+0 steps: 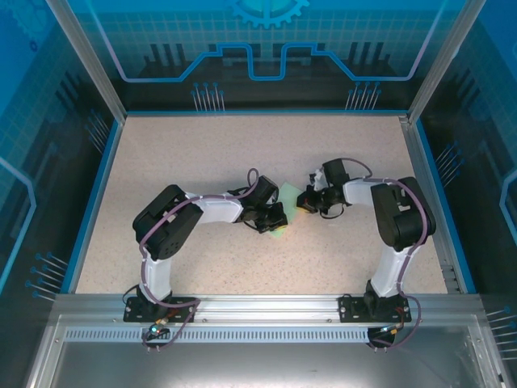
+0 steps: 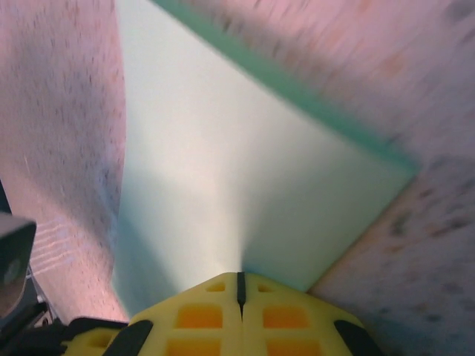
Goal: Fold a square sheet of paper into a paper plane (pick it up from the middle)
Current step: First fold in half a square sheet of paper at the center of the table.
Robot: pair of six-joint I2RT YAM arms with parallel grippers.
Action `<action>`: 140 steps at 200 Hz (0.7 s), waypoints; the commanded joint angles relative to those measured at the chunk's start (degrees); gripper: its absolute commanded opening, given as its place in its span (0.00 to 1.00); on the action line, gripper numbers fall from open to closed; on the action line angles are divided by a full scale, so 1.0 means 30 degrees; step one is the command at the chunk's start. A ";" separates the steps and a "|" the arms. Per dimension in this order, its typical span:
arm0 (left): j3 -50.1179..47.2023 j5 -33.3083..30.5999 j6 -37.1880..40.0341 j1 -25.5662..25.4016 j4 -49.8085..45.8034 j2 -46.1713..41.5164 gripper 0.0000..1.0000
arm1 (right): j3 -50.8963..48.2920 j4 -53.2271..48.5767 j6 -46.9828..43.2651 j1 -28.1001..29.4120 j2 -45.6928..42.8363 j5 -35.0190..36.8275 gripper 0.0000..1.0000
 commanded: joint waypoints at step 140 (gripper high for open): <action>0.0092 -0.0227 0.0664 -0.0031 -0.3632 0.0435 0.01 | 0.2867 -0.0975 -0.0144 -0.2100 -0.0972 0.0804 0.00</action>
